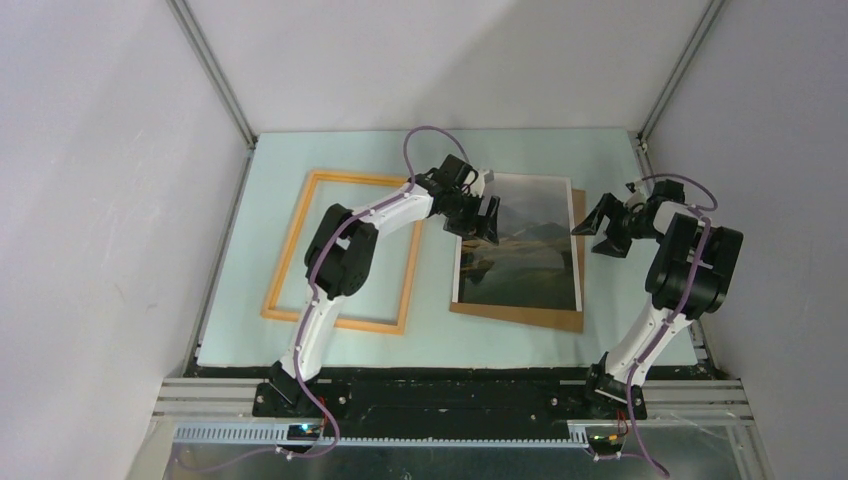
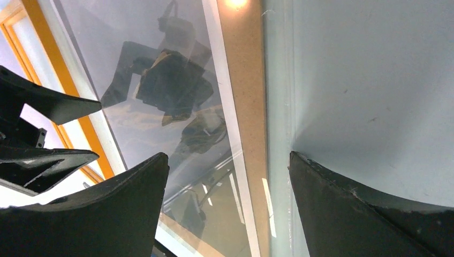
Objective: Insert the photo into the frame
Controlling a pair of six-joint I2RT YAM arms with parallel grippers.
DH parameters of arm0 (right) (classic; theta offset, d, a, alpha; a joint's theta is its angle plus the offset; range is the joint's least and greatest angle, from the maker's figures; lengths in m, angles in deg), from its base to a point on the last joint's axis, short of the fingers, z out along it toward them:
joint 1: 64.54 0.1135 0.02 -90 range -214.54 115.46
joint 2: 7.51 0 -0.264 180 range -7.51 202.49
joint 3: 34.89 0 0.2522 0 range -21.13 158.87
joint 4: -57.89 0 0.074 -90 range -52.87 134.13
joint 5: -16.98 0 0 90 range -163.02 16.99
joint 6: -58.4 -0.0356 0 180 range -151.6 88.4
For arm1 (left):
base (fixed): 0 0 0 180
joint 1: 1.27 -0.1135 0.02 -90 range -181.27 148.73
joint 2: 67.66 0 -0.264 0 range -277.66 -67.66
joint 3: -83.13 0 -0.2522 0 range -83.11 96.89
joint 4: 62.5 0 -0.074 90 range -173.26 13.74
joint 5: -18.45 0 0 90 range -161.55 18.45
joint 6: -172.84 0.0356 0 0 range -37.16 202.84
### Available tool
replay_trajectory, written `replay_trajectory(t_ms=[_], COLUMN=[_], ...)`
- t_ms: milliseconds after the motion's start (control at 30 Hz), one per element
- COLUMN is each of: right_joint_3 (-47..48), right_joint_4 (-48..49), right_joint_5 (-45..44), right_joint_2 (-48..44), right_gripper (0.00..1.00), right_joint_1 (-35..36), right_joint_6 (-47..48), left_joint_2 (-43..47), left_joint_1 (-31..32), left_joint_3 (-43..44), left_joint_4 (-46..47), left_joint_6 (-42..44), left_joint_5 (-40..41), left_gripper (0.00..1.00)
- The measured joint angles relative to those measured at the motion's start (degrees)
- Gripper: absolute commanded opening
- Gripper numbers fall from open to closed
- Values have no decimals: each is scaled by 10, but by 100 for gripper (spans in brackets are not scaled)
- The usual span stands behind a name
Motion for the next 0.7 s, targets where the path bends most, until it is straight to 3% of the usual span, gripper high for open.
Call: replay_trajectory(t_ms=[433, 700], right_joint_3=[-2, -7], right_joint_4=[4, -6], right_joint_5=[84, 121], right_joint_2=[19, 20], right_gripper=[83, 80], right_joint_1=[-30, -34], right_joint_6=[38, 109], left_joint_2=[-1, -1], left_joint_1=[2, 2], left_joint_3=[0, 0], left_joint_4=[-6, -12], left_joint_6=[2, 6], left_joint_5=[-8, -7], left_gripper=[95, 95])
